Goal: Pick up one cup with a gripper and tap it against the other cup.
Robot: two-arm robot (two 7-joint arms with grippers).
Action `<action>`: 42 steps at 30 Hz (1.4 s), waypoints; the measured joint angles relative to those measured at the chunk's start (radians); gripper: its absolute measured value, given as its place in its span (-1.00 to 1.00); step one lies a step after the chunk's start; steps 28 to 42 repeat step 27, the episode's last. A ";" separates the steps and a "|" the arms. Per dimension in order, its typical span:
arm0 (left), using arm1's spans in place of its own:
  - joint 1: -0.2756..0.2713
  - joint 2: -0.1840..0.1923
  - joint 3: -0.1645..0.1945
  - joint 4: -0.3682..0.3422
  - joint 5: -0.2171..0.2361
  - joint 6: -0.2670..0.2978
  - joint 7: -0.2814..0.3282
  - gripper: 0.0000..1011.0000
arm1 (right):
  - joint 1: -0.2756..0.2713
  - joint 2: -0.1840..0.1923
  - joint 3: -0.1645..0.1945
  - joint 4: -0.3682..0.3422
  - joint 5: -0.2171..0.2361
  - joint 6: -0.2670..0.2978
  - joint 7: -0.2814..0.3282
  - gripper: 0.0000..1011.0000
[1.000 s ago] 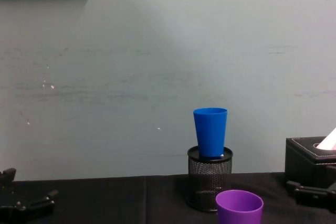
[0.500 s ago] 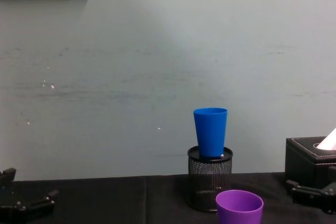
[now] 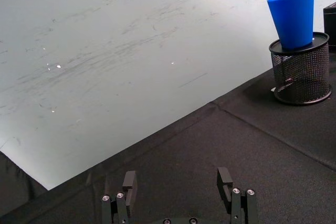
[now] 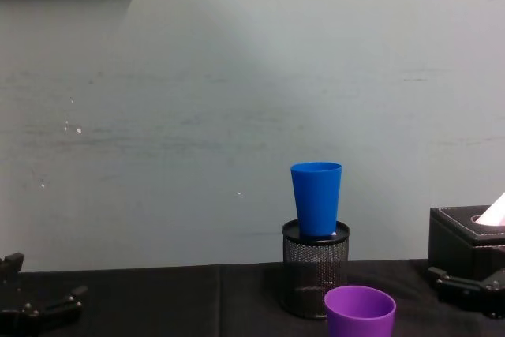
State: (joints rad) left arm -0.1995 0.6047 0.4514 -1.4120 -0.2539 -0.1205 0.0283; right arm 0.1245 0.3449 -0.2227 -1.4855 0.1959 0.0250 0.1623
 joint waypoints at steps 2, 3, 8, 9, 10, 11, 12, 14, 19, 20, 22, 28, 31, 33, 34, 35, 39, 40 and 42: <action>0.000 0.000 0.000 0.000 0.000 0.000 0.000 0.98 | 0.000 0.001 0.000 -0.001 0.001 0.001 0.000 0.98; 0.000 0.000 0.000 0.000 0.000 0.000 0.000 0.98 | -0.001 0.001 0.000 -0.001 0.001 0.001 0.001 0.98; 0.000 0.000 0.000 0.000 0.000 0.000 0.000 0.98 | -0.001 0.002 -0.001 -0.002 0.002 0.003 0.001 0.98; 0.000 0.000 0.000 0.000 0.000 0.000 0.000 0.98 | -0.001 0.002 -0.001 -0.002 0.002 0.003 0.001 0.98; 0.000 0.000 0.000 0.000 0.000 0.000 0.000 0.98 | -0.001 0.002 -0.001 -0.003 0.002 0.003 0.001 0.98; 0.000 0.000 0.000 0.000 0.000 0.000 0.000 0.98 | -0.001 0.002 -0.001 -0.003 0.003 0.003 0.001 0.98; 0.000 0.000 0.000 0.000 0.000 0.000 0.000 0.98 | -0.001 0.002 -0.001 -0.003 0.003 0.004 0.001 0.98; 0.000 0.000 0.000 0.000 0.000 0.000 0.000 0.98 | -0.002 0.002 -0.001 -0.003 0.003 0.004 0.001 0.98; 0.000 0.000 0.000 0.000 0.000 0.000 0.000 0.98 | -0.002 0.003 -0.002 -0.003 0.004 0.005 0.002 0.98; 0.000 0.000 0.000 0.000 0.000 0.000 0.000 0.98 | -0.002 0.003 -0.002 -0.004 0.004 0.005 0.002 0.98; 0.000 0.000 0.000 0.000 0.000 0.000 0.000 0.98 | -0.002 0.003 -0.002 -0.004 0.004 0.005 0.002 0.98; 0.000 0.000 0.000 0.000 0.000 0.000 0.000 0.98 | -0.002 0.003 -0.002 -0.004 0.005 0.006 0.002 0.98; 0.000 0.000 0.000 0.000 0.000 0.000 0.000 0.98 | -0.002 0.003 -0.002 -0.004 0.005 0.006 0.002 0.98; 0.000 0.000 0.000 0.000 0.000 0.000 0.000 0.98 | -0.002 0.003 -0.002 -0.004 0.005 0.006 0.002 0.98; 0.000 0.000 0.000 0.000 0.000 0.000 0.000 0.98 | -0.002 0.003 -0.002 -0.004 0.005 0.006 0.002 0.98; 0.000 0.000 0.000 0.000 0.000 0.000 0.000 0.98 | -0.002 0.003 -0.002 -0.004 0.005 0.006 0.002 0.98; 0.000 0.000 0.000 0.000 0.000 0.000 0.000 0.98 | -0.002 0.003 -0.002 -0.004 0.005 0.006 0.002 0.98; 0.000 0.000 0.000 0.000 0.000 0.000 0.000 0.98 | -0.002 0.003 -0.002 -0.004 0.005 0.006 0.002 0.98; 0.000 0.000 0.000 0.000 0.000 0.000 0.000 0.98 | -0.002 0.003 -0.002 -0.004 0.005 0.006 0.002 0.98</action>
